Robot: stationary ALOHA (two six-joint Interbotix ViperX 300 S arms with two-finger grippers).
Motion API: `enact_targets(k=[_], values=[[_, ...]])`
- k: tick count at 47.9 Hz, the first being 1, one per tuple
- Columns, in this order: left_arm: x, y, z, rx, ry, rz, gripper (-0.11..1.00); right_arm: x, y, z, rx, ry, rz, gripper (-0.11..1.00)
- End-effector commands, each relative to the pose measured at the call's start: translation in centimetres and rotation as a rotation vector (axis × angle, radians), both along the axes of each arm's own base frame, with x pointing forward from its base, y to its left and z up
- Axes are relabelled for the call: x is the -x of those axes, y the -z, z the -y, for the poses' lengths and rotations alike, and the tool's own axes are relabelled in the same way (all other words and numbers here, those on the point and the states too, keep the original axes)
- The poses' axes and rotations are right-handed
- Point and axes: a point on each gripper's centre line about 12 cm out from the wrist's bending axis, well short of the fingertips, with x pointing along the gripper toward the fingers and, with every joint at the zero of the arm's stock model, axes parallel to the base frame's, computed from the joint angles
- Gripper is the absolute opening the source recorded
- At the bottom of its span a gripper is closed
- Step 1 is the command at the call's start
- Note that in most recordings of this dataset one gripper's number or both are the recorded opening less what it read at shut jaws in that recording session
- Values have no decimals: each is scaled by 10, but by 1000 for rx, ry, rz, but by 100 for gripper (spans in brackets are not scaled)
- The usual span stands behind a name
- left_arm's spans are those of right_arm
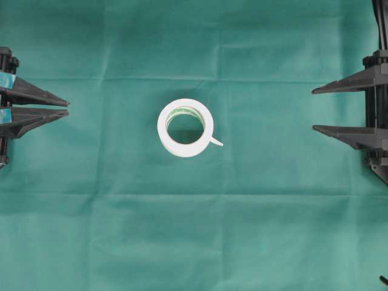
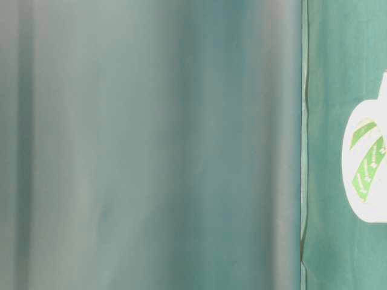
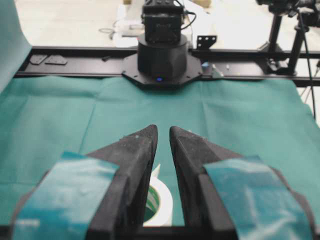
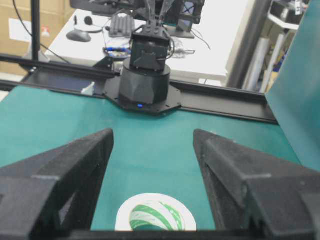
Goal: Peel off the duct tape with your right arm.
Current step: 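Open the left gripper and move it toward the white tape roll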
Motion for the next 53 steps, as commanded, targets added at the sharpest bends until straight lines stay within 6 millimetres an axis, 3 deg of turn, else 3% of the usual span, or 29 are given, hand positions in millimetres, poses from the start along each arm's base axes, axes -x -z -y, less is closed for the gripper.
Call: enact_targets(k=[1, 3, 7, 10, 26, 30, 36, 43, 48, 53], values=[[0, 3, 0, 7, -1, 0, 24, -1, 1, -1, -9, -4, -5, 24], [0, 4, 0, 14, -2, 0, 22, 0, 3, -1, -11, -4, -8, 22], [0, 6, 0, 17, 0, -6, 6, 0, 7, -1, -12, -4, -17, 6], [0, 8, 0, 17, -2, -11, 0, 1, 11, -1, -12, -4, -26, 0], [3, 26, 0, 18, -1, -34, 1, 6, 38, 0, -14, -2, -77, -4], [3, 25, 0, 12, 0, -18, 2, 7, 40, 0, -14, -2, -74, 5], [4, 24, 1, 3, 4, -5, 25, 7, 40, 0, -15, 1, -74, 34], [3, 25, 1, 6, 2, -8, 69, 6, 42, 2, -14, 9, -86, 78], [-6, 27, 1, 7, 2, -18, 94, 4, 44, 2, -14, 12, -93, 80], [-23, 28, 1, 8, 3, -29, 97, 0, 47, 2, -15, 12, -112, 80]])
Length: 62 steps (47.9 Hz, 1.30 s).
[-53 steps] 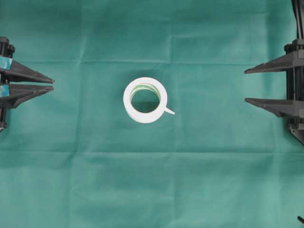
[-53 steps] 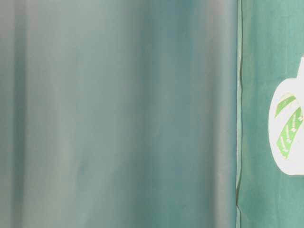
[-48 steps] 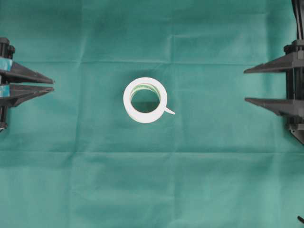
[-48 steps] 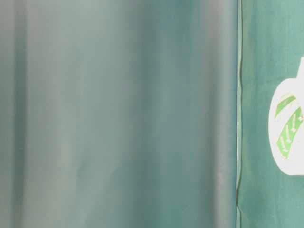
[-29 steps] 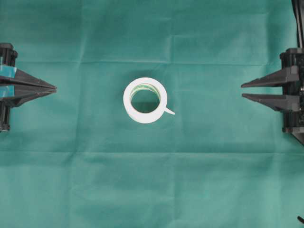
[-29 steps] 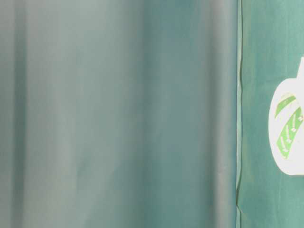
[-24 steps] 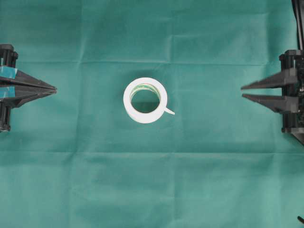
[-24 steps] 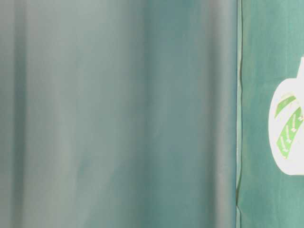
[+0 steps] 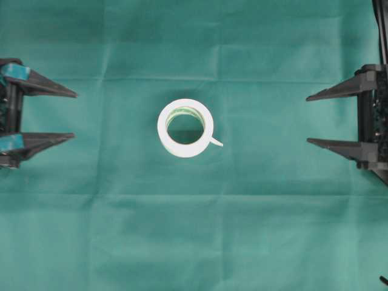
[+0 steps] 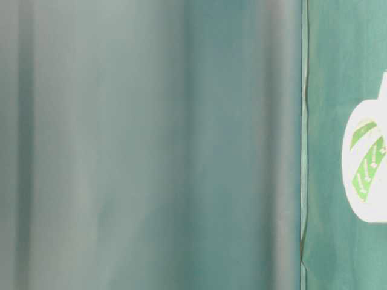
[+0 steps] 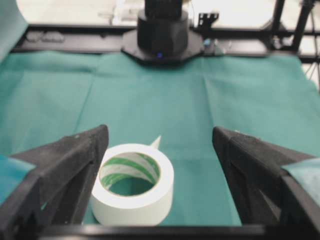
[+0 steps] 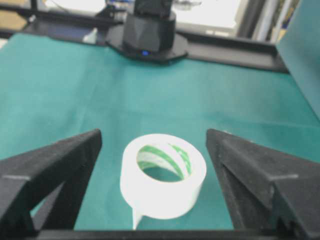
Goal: Peel off the duct tape with your right arm.
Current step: 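Open the left gripper and move it toward the white tape roll, then lower the left gripper over the tape roll's rim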
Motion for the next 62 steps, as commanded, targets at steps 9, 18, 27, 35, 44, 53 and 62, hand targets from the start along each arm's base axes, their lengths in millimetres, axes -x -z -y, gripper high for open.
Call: enact_targets(k=[9, 18, 27, 35, 44, 53, 62], values=[[-58, -10, 0, -2, -2, 5, 97, -10, -2, 0, -3, 2, 8, 80], [-103, -11, 1, -1, -2, -34, 97, -11, -1, 0, -3, 2, 6, 80], [-134, -11, 1, -1, -1, -49, 97, -11, 0, 0, -3, 2, 5, 80], [-154, -7, 1, 5, -1, -100, 97, -10, 2, 1, -4, 4, 0, 80], [-165, -6, 2, 6, 1, -210, 97, -10, 2, 0, -3, 2, 0, 80], [-171, -6, 9, 14, 20, -424, 97, -10, 1, 0, -3, 2, -1, 80], [-176, -4, 12, 8, 27, -629, 97, -10, 1, 1, -3, 3, 2, 80]])
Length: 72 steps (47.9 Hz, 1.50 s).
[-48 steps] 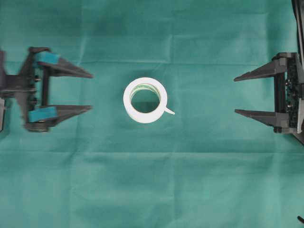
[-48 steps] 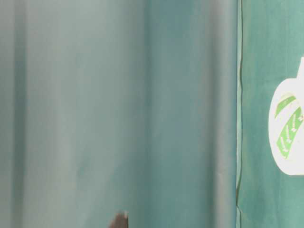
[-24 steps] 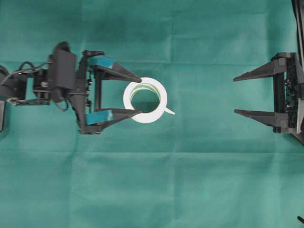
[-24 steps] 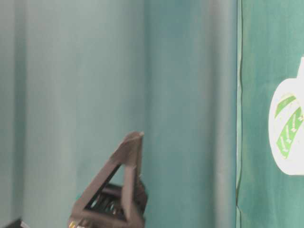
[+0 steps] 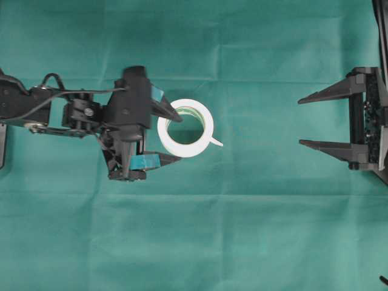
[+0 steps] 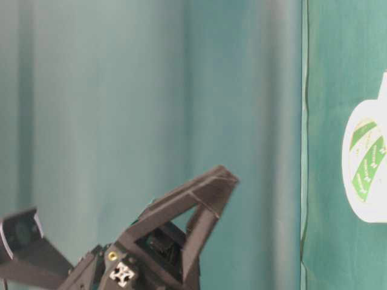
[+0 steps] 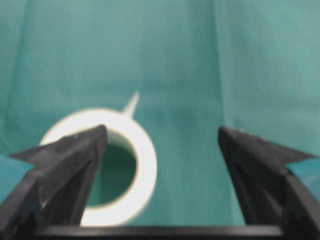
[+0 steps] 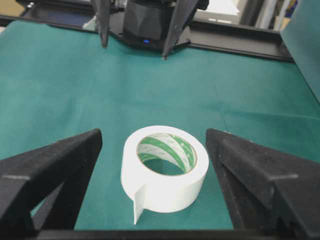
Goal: Peel off the duct tape with your right arm.
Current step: 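Lower the left gripper over the tape roll's rim, then close the left gripper on the roll's rim and lift it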
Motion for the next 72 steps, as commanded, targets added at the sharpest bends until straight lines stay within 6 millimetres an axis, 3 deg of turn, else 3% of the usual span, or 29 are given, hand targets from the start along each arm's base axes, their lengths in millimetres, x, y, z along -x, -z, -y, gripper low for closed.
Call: enact_targets(k=[1, 20, 43, 72], values=[[-5, -11, -1, 1, -2, -43, 97, -2, -6, 0, -3, 1, 22, 80], [-24, 13, -4, -9, -5, -210, 96, -2, -5, 0, -3, 1, 15, 80], [-42, 66, -3, -13, -4, -296, 97, -2, -4, 0, -3, 1, 15, 79], [-49, 124, -7, -13, -15, -368, 96, -2, 1, 0, -4, 1, 11, 79]])
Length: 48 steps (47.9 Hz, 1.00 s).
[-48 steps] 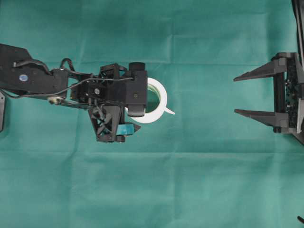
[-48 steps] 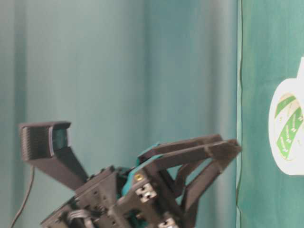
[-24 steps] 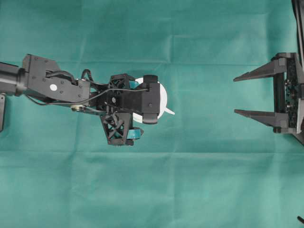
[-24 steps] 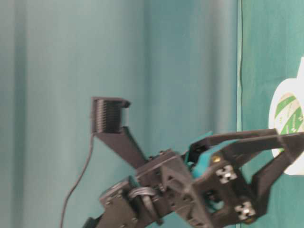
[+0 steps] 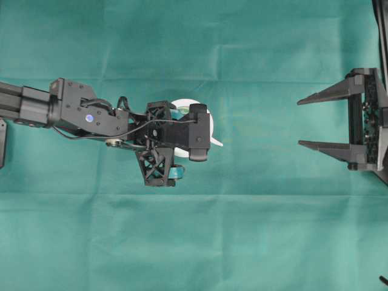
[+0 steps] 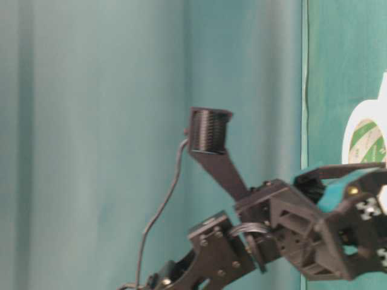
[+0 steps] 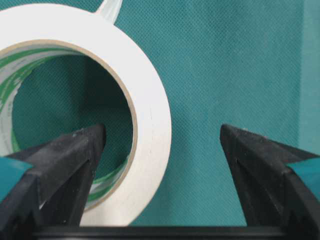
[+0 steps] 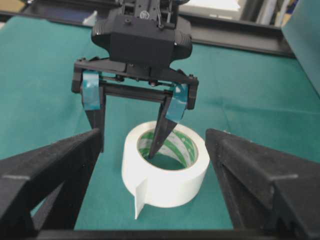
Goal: Peel off the duct tape with your right arm.
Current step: 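Close the left gripper on the roll's rim and lift it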
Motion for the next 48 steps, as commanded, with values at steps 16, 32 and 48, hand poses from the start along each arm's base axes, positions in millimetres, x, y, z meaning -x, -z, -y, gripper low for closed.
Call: enact_targets(k=[16, 32, 48], values=[[-3, 4, -7, -3, -12, 8, 96, 0, -1, 0, -20, 1, 29, 79], [-3, 2, -6, -11, 1, 2, 47, 1, 1, 0, -35, 2, 25, 79], [-5, -26, -2, -22, 27, 2, 21, 0, 1, 0, -33, 2, 22, 79]])
